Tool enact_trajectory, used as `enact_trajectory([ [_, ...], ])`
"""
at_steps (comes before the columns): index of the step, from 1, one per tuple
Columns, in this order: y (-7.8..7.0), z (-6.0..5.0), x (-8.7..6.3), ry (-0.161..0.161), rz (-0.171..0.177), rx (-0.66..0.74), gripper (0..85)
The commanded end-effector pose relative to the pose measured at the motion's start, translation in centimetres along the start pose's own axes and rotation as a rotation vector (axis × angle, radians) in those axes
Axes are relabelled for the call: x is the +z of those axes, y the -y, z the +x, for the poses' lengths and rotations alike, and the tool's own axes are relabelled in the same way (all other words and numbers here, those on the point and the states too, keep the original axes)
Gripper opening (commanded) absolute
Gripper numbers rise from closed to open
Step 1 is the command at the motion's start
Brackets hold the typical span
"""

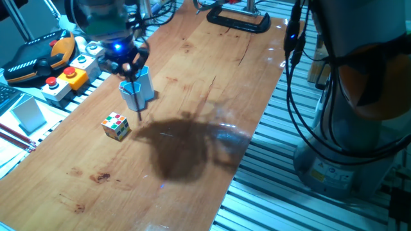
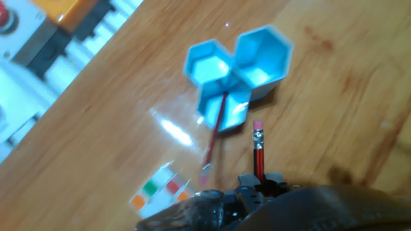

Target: Put the pen into the pen holder

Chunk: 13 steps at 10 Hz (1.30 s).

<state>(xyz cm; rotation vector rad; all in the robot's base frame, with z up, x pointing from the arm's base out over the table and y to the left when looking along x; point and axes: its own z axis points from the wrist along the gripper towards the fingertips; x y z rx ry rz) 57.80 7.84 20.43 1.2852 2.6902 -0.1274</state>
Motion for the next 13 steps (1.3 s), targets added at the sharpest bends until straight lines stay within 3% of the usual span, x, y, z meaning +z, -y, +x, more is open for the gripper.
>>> enact_trajectory([
  [1,0.32,-0.31,0.12,0.009,0.001,0.03,0.7],
  [3,0.47,-0.68,0.44,0.029,0.007,0.055,0.7],
  [6,0.59,-0.73,0.32,-0.003,0.007,0.045,0.7],
  [9,0.92,-0.98,0.21,-0.001,0.009,0.031,0.7],
  [11,1.27,-1.15,0.39,-0.017,-0.005,0.03,0.7],
  [13,1.27,-1.15,0.39,0.009,0.009,0.023,0.7],
])
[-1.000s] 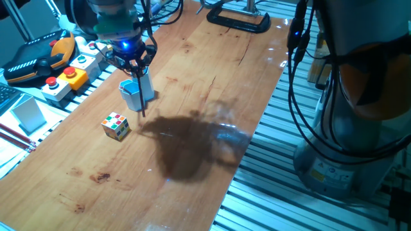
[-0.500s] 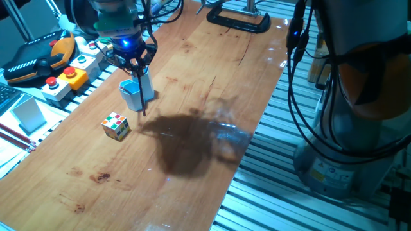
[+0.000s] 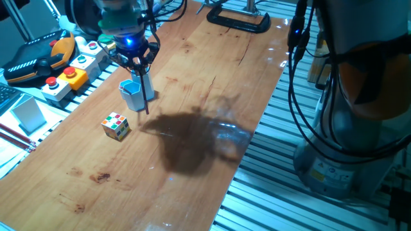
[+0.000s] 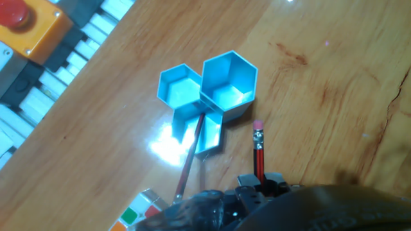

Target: Put the pen into the pen holder

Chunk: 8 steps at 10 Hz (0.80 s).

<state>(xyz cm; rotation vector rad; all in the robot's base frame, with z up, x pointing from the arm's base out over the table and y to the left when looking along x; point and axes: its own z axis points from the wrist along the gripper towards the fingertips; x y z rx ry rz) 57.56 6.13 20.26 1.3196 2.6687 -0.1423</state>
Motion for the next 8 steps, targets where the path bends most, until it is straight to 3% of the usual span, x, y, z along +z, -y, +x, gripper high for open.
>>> enact_trajectory([
  [1,0.01,-0.03,0.0,0.003,0.004,0.002,0.7],
  [4,0.01,-0.03,0.0,0.035,0.022,-0.001,0.7],
  [8,0.01,-0.03,0.0,0.08,0.014,-0.032,0.7],
])
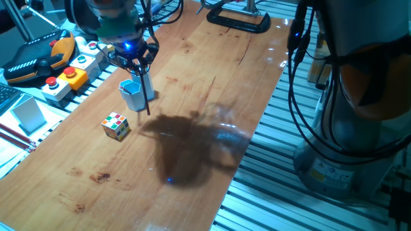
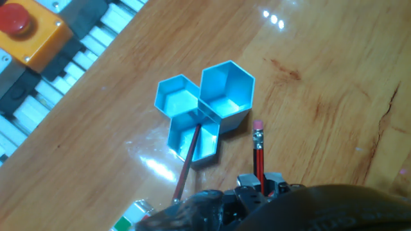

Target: Put the pen into the pen holder

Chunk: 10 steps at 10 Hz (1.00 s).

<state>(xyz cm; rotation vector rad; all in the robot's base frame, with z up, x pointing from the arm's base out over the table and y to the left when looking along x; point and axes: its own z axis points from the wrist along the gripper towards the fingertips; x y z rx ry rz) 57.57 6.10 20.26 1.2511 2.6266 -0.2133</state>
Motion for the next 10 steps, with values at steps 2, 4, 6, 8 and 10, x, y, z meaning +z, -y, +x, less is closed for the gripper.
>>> enact_trajectory([
  [2,0.0,0.0,0.0,0.002,-0.014,0.033,0.7],
  [4,-0.2,-1.2,-0.1,0.018,-0.002,0.053,0.7],
  [6,-0.2,-4.1,-0.1,0.07,0.01,0.044,0.7],
  [8,0.1,-6.6,-0.4,0.077,0.007,0.084,0.7],
  [10,0.9,-9.3,-1.4,0.072,0.021,0.166,0.7],
])
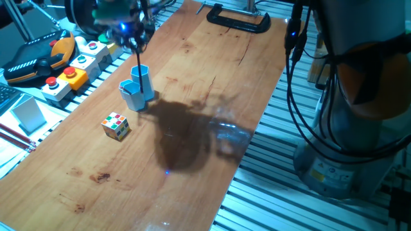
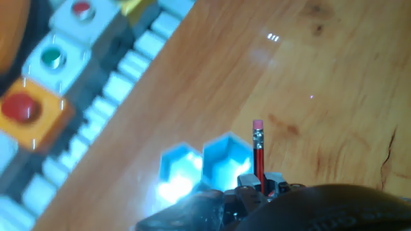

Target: Put the pen into the pen holder

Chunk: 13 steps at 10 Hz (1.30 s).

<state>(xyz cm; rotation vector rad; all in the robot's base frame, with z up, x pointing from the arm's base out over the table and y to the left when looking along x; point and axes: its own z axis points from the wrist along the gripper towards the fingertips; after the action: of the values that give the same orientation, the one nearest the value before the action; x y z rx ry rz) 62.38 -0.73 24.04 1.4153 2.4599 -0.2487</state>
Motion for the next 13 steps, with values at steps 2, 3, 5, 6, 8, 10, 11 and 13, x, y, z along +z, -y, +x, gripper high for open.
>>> enact_trajectory([
  [2,0.8,-2.6,-0.2,0.007,0.026,0.079,0.7],
  [3,1.1,-3.3,-0.1,0.037,0.038,0.106,0.7],
  [5,1.9,-4.3,0.3,0.075,0.047,0.143,0.7],
  [6,2.2,-4.8,0.5,0.077,0.045,0.167,0.7],
  [8,2.5,-5.3,0.8,0.092,0.047,0.208,0.7],
  [10,2.5,-5.3,0.9,0.104,0.062,0.239,0.7],
  [11,2.7,-5.5,1.0,0.106,0.067,0.247,0.7],
  [13,3.4,-6.4,1.2,0.128,0.064,0.246,0.7],
])
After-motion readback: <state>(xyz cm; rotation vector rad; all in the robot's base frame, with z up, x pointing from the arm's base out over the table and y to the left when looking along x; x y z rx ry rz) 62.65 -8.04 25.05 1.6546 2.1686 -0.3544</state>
